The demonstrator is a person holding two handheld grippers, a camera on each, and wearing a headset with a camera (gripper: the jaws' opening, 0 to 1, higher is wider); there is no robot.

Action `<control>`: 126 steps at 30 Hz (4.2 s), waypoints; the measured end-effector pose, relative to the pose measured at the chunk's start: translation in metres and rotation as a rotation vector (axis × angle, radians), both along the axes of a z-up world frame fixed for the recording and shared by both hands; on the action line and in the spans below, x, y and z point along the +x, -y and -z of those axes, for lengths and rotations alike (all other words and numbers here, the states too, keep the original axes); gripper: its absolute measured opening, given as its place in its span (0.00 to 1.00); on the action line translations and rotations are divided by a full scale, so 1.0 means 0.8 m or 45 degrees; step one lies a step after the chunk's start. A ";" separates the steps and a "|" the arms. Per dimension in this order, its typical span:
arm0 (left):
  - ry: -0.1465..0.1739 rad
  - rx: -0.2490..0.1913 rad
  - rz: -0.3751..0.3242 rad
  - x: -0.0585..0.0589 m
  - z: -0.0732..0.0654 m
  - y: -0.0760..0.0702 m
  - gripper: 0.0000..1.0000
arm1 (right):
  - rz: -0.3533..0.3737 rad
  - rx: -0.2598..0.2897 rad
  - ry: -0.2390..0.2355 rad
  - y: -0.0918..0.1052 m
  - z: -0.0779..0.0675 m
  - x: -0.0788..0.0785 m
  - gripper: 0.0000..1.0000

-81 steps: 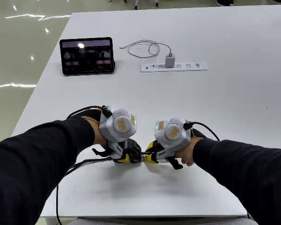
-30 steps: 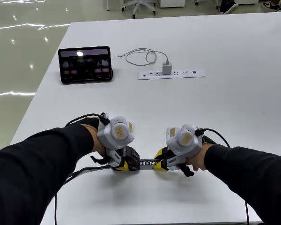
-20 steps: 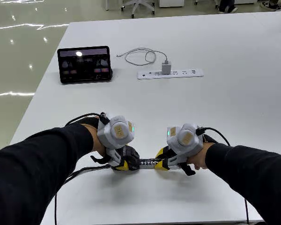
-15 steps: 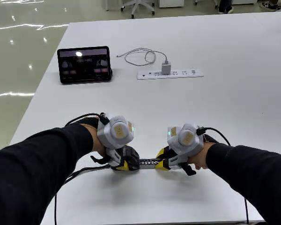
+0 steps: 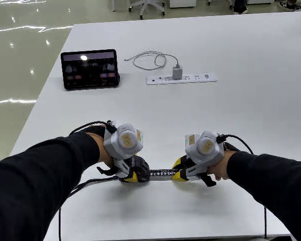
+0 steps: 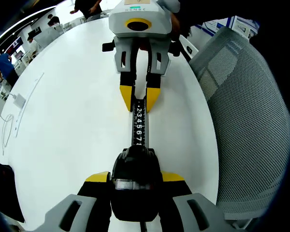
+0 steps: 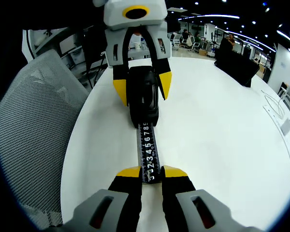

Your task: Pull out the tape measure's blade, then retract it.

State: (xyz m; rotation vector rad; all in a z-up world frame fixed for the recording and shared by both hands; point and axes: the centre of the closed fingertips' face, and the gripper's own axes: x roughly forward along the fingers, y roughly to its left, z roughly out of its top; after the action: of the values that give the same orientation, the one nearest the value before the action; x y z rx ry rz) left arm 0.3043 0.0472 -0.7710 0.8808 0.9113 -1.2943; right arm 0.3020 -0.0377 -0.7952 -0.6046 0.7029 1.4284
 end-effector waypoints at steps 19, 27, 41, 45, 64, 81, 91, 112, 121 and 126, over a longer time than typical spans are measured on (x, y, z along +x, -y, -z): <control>-0.001 0.002 -0.001 0.000 0.001 0.001 0.33 | 0.015 -0.009 -0.004 0.021 -0.002 0.001 0.10; 0.000 0.000 -0.002 0.000 0.000 0.001 0.33 | 0.020 -0.012 -0.001 0.028 -0.003 0.001 0.10; -0.001 -0.004 -0.007 0.000 0.001 0.001 0.33 | 0.031 -0.020 0.001 0.041 -0.002 0.002 0.10; -0.003 -0.019 -0.018 0.001 0.000 0.001 0.33 | 0.036 -0.026 0.000 0.045 -0.001 0.003 0.10; 0.000 -0.017 -0.015 0.000 0.000 0.002 0.33 | 0.054 -0.025 0.007 0.065 -0.003 0.005 0.10; -0.004 -0.018 -0.016 0.001 0.000 0.001 0.33 | 0.075 -0.029 0.007 0.086 -0.003 0.006 0.10; -0.003 -0.018 -0.018 0.001 0.000 0.001 0.33 | 0.081 -0.032 0.007 0.093 -0.003 0.006 0.10; 0.003 -0.013 -0.021 0.001 0.000 0.003 0.33 | 0.084 -0.047 0.011 0.112 -0.004 0.006 0.10; 0.005 -0.008 -0.022 0.001 -0.001 0.003 0.33 | 0.092 -0.050 0.011 0.121 -0.003 0.006 0.10; 0.003 -0.009 -0.025 0.001 -0.001 0.003 0.33 | 0.095 -0.052 0.012 0.125 -0.003 0.007 0.10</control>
State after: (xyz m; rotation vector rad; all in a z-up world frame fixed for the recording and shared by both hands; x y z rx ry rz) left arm 0.3048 0.0445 -0.7701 0.8655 0.9107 -1.2784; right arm 0.3079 -0.1375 -0.7931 -0.6107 0.7412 1.3438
